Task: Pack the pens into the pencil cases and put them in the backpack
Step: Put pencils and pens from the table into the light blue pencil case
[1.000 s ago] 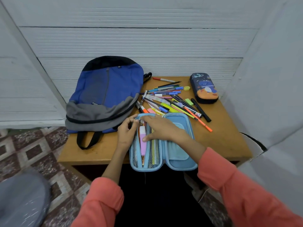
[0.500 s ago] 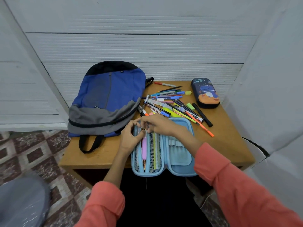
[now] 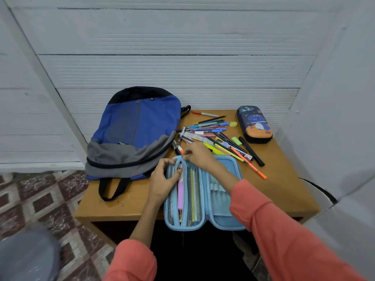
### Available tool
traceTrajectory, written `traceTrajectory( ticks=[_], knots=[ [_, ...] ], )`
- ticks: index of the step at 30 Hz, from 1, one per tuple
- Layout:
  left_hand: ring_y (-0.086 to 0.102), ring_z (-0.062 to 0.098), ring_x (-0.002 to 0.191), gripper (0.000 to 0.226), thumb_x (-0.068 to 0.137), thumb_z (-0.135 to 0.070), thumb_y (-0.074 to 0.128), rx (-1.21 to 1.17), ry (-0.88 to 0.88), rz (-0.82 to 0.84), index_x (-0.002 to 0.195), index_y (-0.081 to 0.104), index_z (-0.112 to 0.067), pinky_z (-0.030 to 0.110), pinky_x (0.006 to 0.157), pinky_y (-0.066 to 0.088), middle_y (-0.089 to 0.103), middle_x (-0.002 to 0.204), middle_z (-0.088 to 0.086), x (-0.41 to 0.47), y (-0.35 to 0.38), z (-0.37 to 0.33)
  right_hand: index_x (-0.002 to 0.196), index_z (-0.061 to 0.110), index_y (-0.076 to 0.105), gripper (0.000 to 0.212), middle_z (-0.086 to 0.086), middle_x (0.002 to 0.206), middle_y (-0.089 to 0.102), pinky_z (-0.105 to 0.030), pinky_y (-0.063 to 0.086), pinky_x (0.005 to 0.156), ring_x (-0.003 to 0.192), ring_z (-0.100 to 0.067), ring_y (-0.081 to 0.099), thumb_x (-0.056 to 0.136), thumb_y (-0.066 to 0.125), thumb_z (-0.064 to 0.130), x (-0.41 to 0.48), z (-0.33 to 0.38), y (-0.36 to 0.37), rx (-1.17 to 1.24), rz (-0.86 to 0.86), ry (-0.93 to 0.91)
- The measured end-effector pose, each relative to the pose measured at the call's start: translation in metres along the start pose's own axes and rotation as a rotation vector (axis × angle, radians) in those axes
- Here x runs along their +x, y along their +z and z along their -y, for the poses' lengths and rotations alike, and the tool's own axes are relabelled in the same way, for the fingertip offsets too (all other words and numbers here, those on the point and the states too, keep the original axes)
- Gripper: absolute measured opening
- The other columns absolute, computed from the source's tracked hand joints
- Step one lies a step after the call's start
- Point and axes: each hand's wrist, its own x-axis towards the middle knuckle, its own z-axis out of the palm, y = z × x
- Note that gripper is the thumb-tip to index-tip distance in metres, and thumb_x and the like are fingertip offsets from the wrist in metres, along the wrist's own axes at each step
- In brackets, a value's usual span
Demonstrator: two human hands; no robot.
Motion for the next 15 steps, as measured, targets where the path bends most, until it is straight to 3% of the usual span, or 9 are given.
traceTrajectory(
  ticks=[2, 7, 10, 15],
  knots=[
    [0.06, -0.001, 0.102, 0.037, 0.073, -0.05, 0.064, 0.015, 0.007, -0.003, 0.097, 0.052, -0.025, 0.011, 0.084, 0.045, 0.063, 0.107, -0.008, 0.0, 0.0, -0.002, 0.086, 0.014, 0.073, 0.011, -0.004, 0.082, 0.063, -0.033, 0.049, 0.073, 0.086, -0.027, 0.063, 0.089, 0.062, 0.014, 0.001, 0.007, 0.004, -0.065, 0.018, 0.022],
    [0.058, -0.006, 0.102, 0.037, 0.071, -0.051, 0.064, 0.021, 0.002, -0.018, 0.099, 0.053, -0.029, 0.006, 0.084, 0.043, 0.062, 0.108, -0.013, 0.001, 0.0, 0.0, 0.089, 0.014, 0.067, 0.01, -0.009, 0.097, 0.067, -0.03, 0.041, 0.067, 0.093, -0.027, 0.06, 0.088, 0.057, 0.015, 0.002, 0.018, 0.002, -0.154, 0.056, 0.027],
    [0.058, -0.006, 0.104, 0.036, 0.071, -0.051, 0.064, 0.018, 0.002, -0.018, 0.099, 0.052, -0.03, 0.006, 0.084, 0.043, 0.062, 0.109, -0.014, 0.0, 0.0, 0.001, 0.084, 0.017, 0.063, 0.003, -0.01, 0.101, 0.066, -0.029, 0.039, 0.067, 0.098, -0.028, 0.059, 0.086, 0.06, 0.018, 0.001, 0.021, 0.004, -0.163, 0.071, 0.043],
    [0.059, -0.005, 0.102, 0.036, 0.071, -0.049, 0.064, 0.026, -0.002, -0.03, 0.098, 0.052, -0.03, 0.012, 0.086, 0.045, 0.063, 0.107, -0.015, 0.0, 0.001, 0.001, 0.096, 0.009, 0.068, 0.019, -0.014, 0.106, 0.066, -0.033, 0.043, 0.073, 0.104, -0.031, 0.058, 0.088, 0.059, 0.023, -0.001, 0.029, 0.007, -0.204, 0.045, 0.074]
  ],
)
